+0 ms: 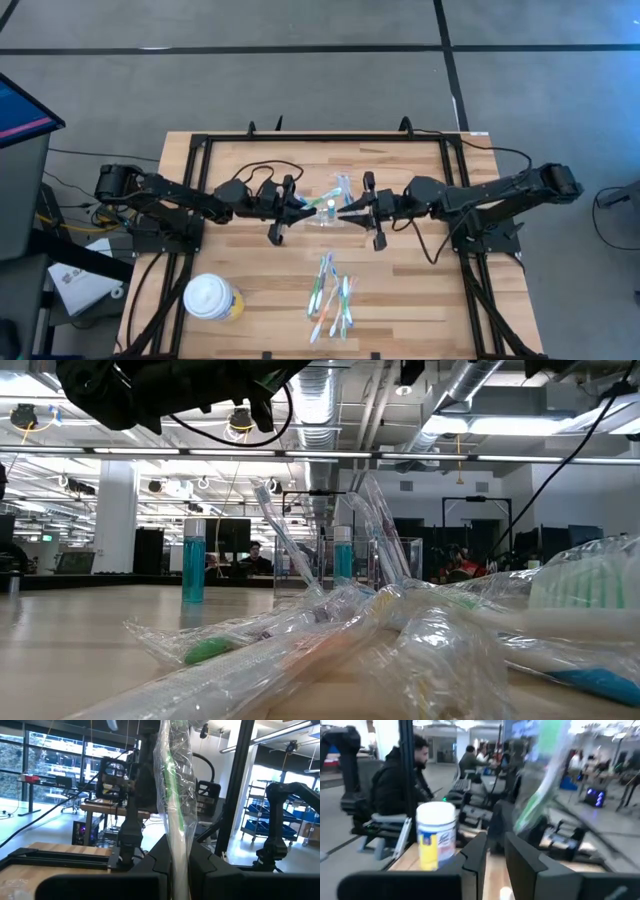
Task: Pick & Place toothbrushing station
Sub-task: Put the green toothbrush into the transparent organizer
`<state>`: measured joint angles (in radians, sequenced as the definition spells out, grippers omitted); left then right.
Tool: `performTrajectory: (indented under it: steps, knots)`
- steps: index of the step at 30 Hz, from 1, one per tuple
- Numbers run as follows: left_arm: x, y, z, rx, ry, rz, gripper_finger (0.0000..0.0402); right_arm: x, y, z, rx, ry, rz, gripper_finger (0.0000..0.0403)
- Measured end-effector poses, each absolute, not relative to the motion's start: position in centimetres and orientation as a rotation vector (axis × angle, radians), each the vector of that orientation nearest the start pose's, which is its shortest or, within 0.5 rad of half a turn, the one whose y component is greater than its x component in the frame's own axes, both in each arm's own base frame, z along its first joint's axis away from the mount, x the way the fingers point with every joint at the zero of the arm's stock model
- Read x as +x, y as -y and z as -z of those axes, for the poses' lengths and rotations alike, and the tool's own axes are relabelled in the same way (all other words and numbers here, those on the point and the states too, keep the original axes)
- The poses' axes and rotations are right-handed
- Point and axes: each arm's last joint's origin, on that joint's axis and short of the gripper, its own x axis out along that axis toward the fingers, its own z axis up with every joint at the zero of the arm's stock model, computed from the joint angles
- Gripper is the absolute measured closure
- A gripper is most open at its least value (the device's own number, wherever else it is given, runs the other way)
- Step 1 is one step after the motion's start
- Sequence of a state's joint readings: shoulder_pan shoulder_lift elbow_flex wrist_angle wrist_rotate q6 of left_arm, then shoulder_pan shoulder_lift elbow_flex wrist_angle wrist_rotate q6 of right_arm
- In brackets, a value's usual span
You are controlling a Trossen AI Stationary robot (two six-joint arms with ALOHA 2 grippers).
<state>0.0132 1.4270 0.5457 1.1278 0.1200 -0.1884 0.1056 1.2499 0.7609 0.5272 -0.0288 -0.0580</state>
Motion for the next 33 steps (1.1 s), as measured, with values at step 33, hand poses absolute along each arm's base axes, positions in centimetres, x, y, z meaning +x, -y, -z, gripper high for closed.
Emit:
performTrajectory:
  steps: [33]
  knots:
    - [27.7, 0.0, -24.0, -0.161, 0.263, 0.132, 0.0389, 32.2, -0.8, -29.3, -0.112, 0.244, -0.036, 0.0231]
